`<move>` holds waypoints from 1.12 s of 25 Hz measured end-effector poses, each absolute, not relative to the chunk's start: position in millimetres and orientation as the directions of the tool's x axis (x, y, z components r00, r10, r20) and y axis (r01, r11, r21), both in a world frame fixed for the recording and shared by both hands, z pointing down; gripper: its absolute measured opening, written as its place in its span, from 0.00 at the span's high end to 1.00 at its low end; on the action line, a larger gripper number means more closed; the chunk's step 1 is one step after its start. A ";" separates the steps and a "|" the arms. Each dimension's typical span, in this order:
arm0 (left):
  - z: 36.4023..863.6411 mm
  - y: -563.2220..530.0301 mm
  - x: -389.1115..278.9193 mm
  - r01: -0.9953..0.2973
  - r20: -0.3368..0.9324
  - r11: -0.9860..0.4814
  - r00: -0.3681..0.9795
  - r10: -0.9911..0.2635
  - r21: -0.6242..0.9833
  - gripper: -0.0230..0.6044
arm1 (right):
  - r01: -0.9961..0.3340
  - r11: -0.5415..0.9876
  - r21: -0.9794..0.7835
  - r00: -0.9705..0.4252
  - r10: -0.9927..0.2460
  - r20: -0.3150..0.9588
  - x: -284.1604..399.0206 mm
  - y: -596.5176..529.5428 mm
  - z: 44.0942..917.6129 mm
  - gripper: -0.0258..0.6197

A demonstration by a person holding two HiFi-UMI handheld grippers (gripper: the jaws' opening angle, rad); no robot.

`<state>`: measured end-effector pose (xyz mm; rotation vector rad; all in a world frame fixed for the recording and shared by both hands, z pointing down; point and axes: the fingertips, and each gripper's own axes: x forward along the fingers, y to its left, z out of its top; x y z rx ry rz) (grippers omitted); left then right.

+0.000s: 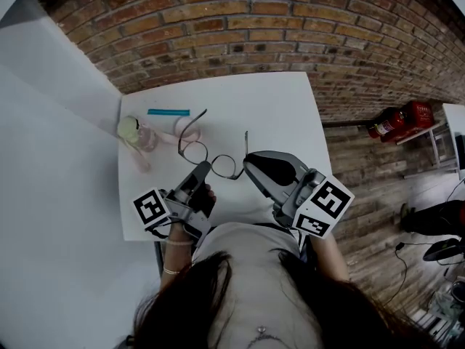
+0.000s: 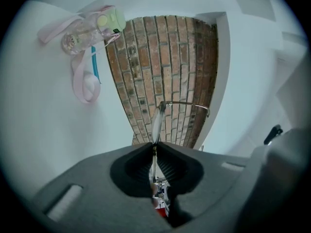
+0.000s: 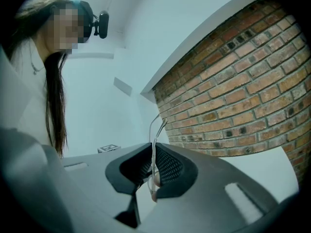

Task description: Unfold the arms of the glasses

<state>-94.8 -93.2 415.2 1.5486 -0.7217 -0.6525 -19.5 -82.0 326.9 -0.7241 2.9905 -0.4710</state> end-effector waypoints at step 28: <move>420.2 -94.2 -104.8 -0.017 -0.014 -0.030 0.600 -0.800 0.999 0.92 | -0.445 0.842 -0.304 -0.890 -0.453 0.048 -16.9 -81.5 330.6 0.91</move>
